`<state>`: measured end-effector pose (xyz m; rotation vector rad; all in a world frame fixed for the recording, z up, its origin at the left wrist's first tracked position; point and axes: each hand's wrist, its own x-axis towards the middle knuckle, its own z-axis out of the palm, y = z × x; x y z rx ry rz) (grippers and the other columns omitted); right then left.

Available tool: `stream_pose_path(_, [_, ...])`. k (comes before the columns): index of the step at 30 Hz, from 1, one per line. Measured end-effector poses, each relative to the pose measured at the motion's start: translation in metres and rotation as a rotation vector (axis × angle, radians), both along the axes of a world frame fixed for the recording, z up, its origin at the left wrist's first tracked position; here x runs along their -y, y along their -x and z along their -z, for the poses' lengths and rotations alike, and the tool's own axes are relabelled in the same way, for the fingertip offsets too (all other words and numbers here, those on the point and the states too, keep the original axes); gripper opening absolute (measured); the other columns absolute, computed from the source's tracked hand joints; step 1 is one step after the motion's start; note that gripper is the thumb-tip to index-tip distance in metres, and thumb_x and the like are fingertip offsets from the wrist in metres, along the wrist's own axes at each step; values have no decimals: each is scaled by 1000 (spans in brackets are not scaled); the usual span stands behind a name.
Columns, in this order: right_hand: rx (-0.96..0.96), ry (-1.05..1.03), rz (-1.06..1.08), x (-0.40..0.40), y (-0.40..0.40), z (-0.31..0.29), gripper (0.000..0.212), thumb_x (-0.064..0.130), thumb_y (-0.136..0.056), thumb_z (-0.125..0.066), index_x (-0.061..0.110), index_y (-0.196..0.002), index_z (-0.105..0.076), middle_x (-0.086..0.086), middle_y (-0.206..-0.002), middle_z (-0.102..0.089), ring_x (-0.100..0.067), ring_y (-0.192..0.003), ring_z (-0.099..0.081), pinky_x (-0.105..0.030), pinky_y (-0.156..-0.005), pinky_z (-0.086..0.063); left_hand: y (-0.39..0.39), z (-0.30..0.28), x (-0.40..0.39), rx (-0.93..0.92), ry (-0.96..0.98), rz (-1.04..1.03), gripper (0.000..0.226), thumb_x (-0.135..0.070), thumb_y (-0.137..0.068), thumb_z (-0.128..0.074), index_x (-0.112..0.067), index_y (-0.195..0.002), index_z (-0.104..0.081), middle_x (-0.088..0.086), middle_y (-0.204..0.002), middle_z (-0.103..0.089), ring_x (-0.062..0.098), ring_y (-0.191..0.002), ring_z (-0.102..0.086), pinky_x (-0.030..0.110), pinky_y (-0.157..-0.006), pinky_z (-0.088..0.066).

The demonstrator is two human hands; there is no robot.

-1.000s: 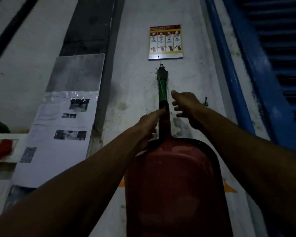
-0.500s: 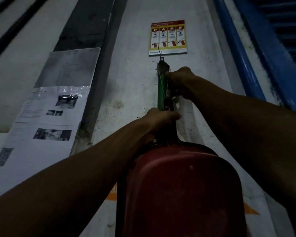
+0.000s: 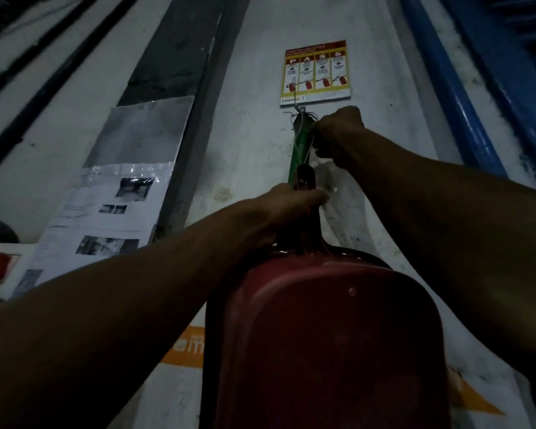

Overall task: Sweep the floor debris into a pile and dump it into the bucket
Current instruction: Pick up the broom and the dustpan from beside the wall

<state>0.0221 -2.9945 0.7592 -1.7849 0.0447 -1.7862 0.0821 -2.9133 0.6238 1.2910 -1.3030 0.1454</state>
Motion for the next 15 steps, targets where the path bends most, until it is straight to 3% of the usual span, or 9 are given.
stream_pose_path(2, [21,-14,-8,-3,-1,-3,27,2,-87,-65,1,-113,-58,-17,-103,-65,-27,-80,-70,-27,-42,-55,1,-3,-4,8,4,1,20,-24,-92,-61,-6,-101,-62,9,-85,-64,18,-69,-62,22,-56,-54])
stream_pose_path(6, [118,-24,-71,-7,-5,-14,23,2,-89,-58,8,-112,-59,-14,-107,-66,-27,-90,-69,-40,-73,-62,5,-9,-12,4,9,21,21,-22,-94,-59,-4,-104,-61,11,-88,-64,20,-74,-62,22,-59,-55])
stream_pose_path(9, [188,-106,-176,-11,-6,-19,21,6,-95,-46,9,-111,-60,-13,-108,-66,-27,-91,-67,-43,-81,-59,7,-10,-17,-12,14,70,24,-21,-96,-57,-3,-111,-58,10,-86,-63,20,-72,-63,20,-53,-55])
stream_pose_path(11, [200,-104,-169,-16,-7,-17,27,6,-93,-54,8,-119,-56,-11,-115,-64,-26,-99,-67,-39,-85,-58,9,-11,-19,-22,21,98,27,-20,-96,-56,-2,-116,-57,9,-84,-63,19,-70,-63,19,-50,-55])
stream_pose_path(13, [211,-95,-204,-18,-5,-16,28,5,-94,-54,8,-122,-53,-7,-121,-59,-21,-110,-62,-26,-90,-54,10,-12,-20,-36,21,114,31,-19,-96,-55,0,-121,-55,9,-83,-62,19,-69,-62,19,-47,-54])
stream_pose_path(15, [247,-131,-271,-19,0,-18,10,7,-99,-47,16,-99,-51,-3,-117,-55,-13,-108,-57,-13,-86,-46,12,-12,-22,-38,12,110,34,-18,-96,-55,1,-125,-53,8,-81,-60,18,-67,-60,19,-45,-52])
